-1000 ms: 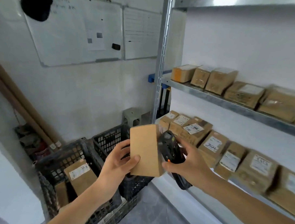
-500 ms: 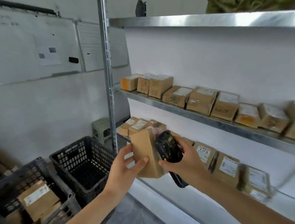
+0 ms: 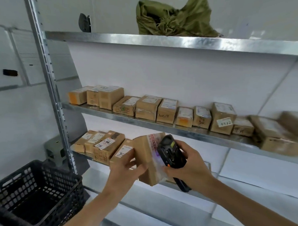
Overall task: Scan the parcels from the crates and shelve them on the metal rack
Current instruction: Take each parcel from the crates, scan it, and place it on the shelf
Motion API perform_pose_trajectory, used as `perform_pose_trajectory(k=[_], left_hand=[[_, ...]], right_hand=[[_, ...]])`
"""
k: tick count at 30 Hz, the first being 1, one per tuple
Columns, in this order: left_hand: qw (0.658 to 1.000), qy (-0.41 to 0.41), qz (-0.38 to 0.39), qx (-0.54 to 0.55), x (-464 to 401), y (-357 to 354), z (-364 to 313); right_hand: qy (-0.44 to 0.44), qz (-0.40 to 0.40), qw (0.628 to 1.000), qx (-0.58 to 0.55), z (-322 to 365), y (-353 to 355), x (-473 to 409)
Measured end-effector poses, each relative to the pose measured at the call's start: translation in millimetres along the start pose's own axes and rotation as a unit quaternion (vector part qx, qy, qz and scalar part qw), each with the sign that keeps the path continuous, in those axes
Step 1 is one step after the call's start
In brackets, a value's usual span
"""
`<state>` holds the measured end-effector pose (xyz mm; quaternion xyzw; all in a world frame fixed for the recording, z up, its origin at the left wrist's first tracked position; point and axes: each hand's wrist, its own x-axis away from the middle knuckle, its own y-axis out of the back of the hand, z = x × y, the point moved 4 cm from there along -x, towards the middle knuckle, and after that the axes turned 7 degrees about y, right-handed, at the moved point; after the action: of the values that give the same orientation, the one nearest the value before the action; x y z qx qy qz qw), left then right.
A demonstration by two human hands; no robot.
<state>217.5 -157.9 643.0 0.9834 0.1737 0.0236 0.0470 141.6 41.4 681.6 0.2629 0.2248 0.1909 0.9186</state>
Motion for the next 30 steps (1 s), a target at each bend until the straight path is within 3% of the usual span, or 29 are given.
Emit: perform_pose_trajectory(k=[13,25,30], left_hand=[[0.991,0.019,0.116,0.065,14.9,-49.1,-22.3],[0.955,0.041,0.224,0.190,40.7,-55.7,-32.0],[0.962,-0.002,0.233,0.141,48.8,-64.7,-35.2]], right_hand=[[-0.053,-0.019,0.998,-0.014,16.6,52.4,58.1],[-0.097,-0.056,0.992,-0.057,35.1,65.5,98.3],[-0.088,-0.080,0.991,-0.053,41.2,77.1,113.5]])
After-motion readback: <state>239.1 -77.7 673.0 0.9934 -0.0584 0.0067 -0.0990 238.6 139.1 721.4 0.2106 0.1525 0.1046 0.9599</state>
